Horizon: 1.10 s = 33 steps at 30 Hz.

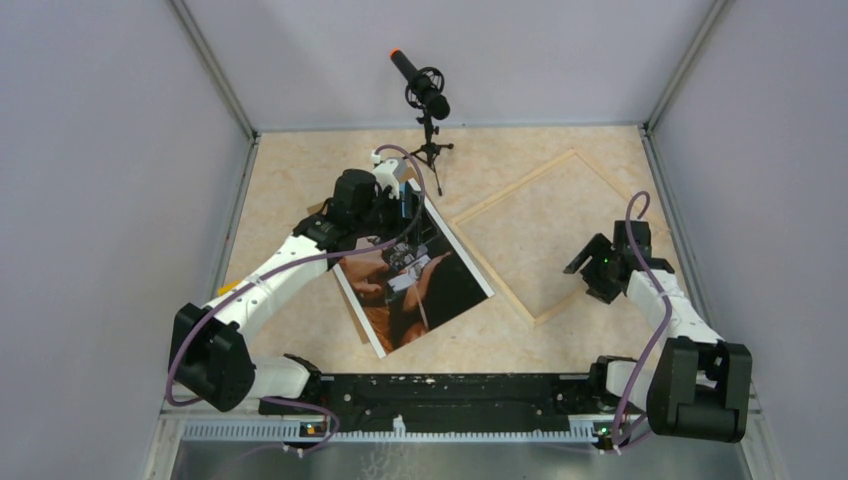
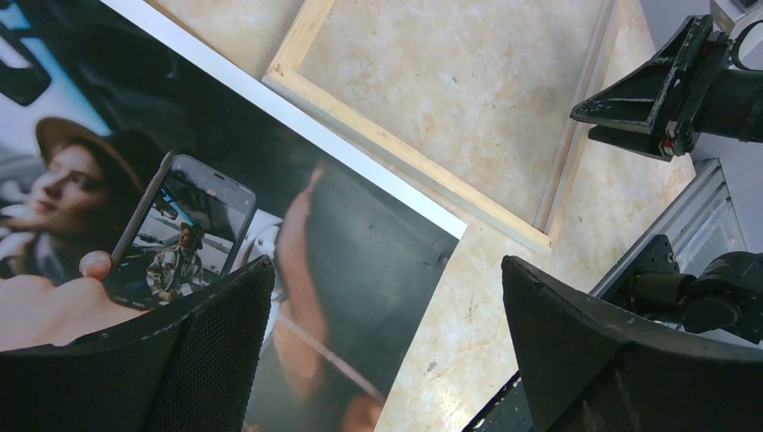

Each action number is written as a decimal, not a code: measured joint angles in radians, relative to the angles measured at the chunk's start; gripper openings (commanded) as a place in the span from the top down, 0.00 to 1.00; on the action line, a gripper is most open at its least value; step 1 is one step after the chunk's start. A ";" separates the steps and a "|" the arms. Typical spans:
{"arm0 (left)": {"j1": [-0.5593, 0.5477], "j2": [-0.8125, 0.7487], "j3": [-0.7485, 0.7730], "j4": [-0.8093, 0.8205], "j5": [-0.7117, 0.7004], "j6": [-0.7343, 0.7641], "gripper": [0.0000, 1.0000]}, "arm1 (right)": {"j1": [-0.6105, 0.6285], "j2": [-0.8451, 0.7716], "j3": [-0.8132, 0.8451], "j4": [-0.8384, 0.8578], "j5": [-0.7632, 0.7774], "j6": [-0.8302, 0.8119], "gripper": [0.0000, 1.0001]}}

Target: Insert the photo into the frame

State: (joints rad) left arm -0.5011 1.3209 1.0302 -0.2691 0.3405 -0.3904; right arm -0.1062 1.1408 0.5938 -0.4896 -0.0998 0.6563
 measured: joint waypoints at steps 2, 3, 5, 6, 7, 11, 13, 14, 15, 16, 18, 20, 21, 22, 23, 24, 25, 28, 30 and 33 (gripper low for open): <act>0.000 0.000 0.000 0.000 0.001 0.000 0.01 | -0.002 0.000 -0.005 0.006 -0.003 -0.001 0.38; 0.000 0.000 0.000 0.000 0.002 0.000 0.01 | -0.002 0.000 -0.006 0.008 -0.004 -0.002 0.39; 0.001 0.000 0.000 0.000 0.002 0.000 0.01 | -0.002 -0.001 -0.006 0.011 -0.008 0.000 0.39; 0.001 0.000 0.000 0.000 0.002 0.000 0.01 | -0.002 -0.002 -0.006 0.011 -0.009 0.000 0.39; 0.001 0.000 0.000 0.000 0.003 0.000 0.01 | -0.002 -0.006 -0.006 0.010 -0.010 0.000 0.38; 0.001 0.000 0.000 0.000 0.004 0.000 0.01 | -0.002 -0.034 -0.006 0.007 -0.009 0.000 0.37; 0.001 0.000 0.000 0.000 0.004 0.000 0.01 | -0.002 -0.042 -0.006 0.008 -0.009 0.000 0.38; 0.001 0.000 0.000 0.000 0.005 0.000 0.01 | -0.002 -0.042 -0.006 0.008 -0.010 0.000 0.38; 0.001 0.000 0.000 0.000 0.007 0.000 0.01 | -0.002 -0.041 -0.006 0.010 -0.011 0.000 0.38; 0.001 0.000 0.000 0.000 0.007 0.000 0.01 | -0.002 -0.039 -0.006 0.012 -0.014 0.000 0.38; 0.001 0.000 0.000 0.000 0.007 0.000 0.01 | -0.002 -0.029 -0.006 0.023 -0.021 0.001 0.38; 0.001 0.000 0.000 0.000 0.007 0.000 0.01 | -0.002 -0.008 -0.006 0.042 -0.029 0.002 0.38; 0.001 0.000 0.000 0.000 0.007 0.000 0.01 | -0.002 0.003 -0.006 0.050 -0.031 0.002 0.38; 0.001 0.000 0.000 0.000 0.007 0.000 0.01 | -0.002 0.013 -0.011 0.063 -0.034 0.002 0.38; 0.001 0.000 0.000 0.000 0.007 0.000 0.02 | -0.002 0.016 -0.011 0.069 -0.036 0.003 0.38; 0.001 0.000 0.000 0.000 0.007 0.000 0.01 | -0.002 0.017 -0.013 0.077 -0.036 0.003 0.38; 0.001 0.000 0.000 0.000 0.007 0.000 0.01 | -0.002 0.019 -0.013 0.080 -0.037 0.005 0.38; 0.001 0.000 0.000 0.000 0.008 0.000 0.01 | -0.002 0.023 -0.018 0.101 -0.045 0.008 0.38; 0.001 0.000 0.000 0.000 0.008 0.000 0.01 | -0.002 0.024 -0.023 0.123 -0.056 0.009 0.38; 0.001 0.000 0.000 0.000 0.008 0.000 0.01 | -0.002 0.026 -0.033 0.159 -0.074 0.009 0.37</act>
State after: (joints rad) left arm -0.4999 1.3209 1.0302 -0.2691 0.3485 -0.3904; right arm -0.1078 1.1671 0.5610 -0.3305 -0.1734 0.6651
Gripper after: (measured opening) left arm 0.987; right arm 0.622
